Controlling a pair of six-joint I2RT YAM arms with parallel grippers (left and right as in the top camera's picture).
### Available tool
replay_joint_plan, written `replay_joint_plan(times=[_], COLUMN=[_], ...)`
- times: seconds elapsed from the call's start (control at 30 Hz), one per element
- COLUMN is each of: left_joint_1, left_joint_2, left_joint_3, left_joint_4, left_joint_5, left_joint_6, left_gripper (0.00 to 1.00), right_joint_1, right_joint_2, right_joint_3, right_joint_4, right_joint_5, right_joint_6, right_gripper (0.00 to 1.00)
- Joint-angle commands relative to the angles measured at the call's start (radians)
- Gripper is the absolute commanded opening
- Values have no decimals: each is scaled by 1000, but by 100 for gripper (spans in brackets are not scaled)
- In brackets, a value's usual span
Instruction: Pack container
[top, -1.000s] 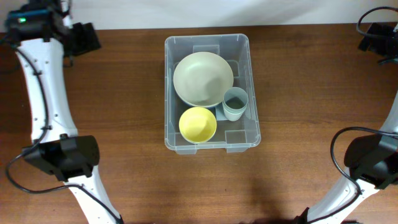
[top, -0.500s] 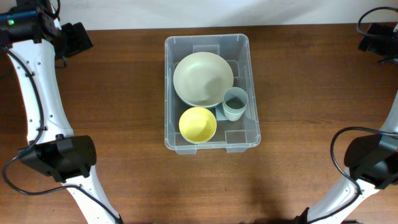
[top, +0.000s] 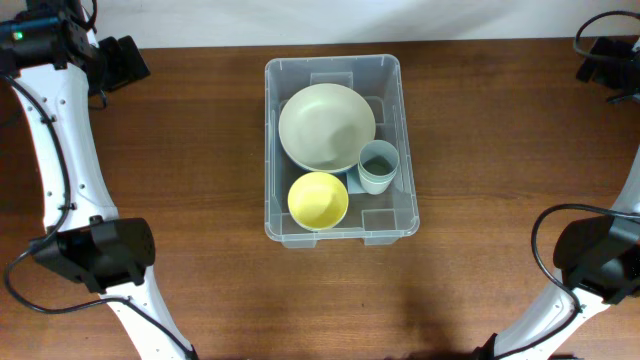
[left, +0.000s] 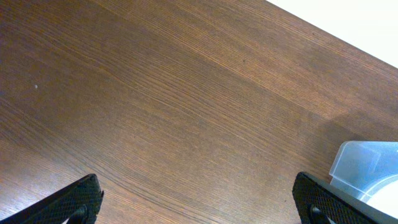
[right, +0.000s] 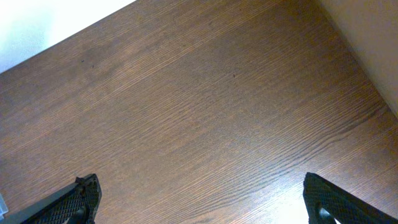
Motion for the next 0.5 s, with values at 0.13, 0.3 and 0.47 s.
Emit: replay_joint_plan(times=[0.13, 0.3, 0.47], left_joint_1=[4, 4, 4], left_joint_2=[-6, -6, -6], left_joint_3=[16, 16, 16], left_joint_4=[2, 2, 2], left_joint_5=[11, 11, 11], left_joint_6=[-14, -14, -14], left_gripper=[99, 100, 100], right_joint_1=[-1, -1, 6], right_joint_2=[-8, 2, -6], right_joint_3=[18, 14, 15], right_joint_4=[0, 0, 15], right_joint_5=[8, 8, 58], right_joint_6=[11, 11, 11], right_gripper=[99, 99, 99])
